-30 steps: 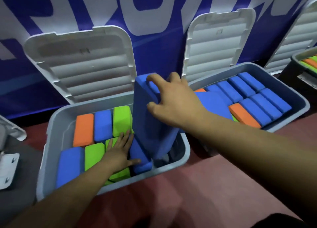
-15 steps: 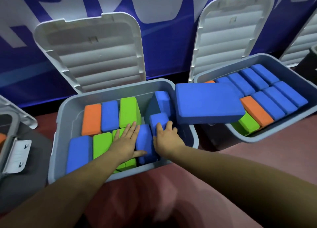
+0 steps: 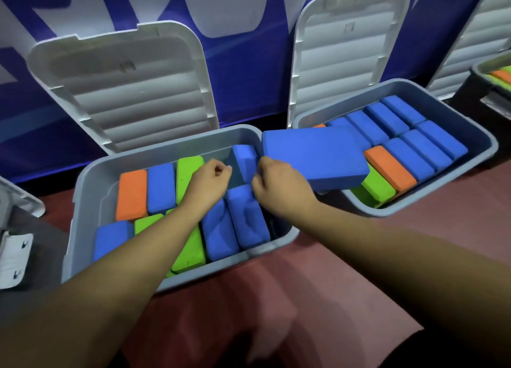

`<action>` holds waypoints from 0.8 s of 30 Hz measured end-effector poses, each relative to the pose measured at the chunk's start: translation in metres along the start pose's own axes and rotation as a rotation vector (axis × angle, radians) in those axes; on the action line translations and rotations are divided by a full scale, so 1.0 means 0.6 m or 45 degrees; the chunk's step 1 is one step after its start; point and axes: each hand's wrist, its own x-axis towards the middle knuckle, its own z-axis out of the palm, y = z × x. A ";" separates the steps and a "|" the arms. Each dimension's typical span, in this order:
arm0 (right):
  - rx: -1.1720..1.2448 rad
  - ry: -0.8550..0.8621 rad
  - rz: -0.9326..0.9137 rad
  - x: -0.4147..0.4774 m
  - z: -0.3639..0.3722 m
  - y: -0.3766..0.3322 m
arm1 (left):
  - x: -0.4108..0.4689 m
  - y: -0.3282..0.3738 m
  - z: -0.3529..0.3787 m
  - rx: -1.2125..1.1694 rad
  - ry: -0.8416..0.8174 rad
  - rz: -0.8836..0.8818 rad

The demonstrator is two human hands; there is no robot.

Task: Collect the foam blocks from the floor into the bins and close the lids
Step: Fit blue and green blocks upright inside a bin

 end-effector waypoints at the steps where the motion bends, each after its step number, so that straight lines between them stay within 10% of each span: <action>1: 0.012 0.125 0.003 0.011 -0.023 0.010 | 0.009 0.030 0.006 -0.043 -0.012 -0.014; 5: -0.148 0.350 0.287 0.052 -0.059 0.095 | 0.036 0.111 0.068 -0.105 -0.233 -0.073; 11: 0.009 0.123 1.048 0.062 -0.021 0.207 | 0.028 0.136 0.131 0.037 -0.342 -0.257; 19: 0.419 0.578 0.652 0.068 -0.085 0.139 | 0.028 0.063 0.051 -0.832 0.052 -0.251; 24: 0.868 0.277 0.444 0.103 -0.036 0.002 | 0.046 -0.026 -0.077 -0.829 0.584 -0.380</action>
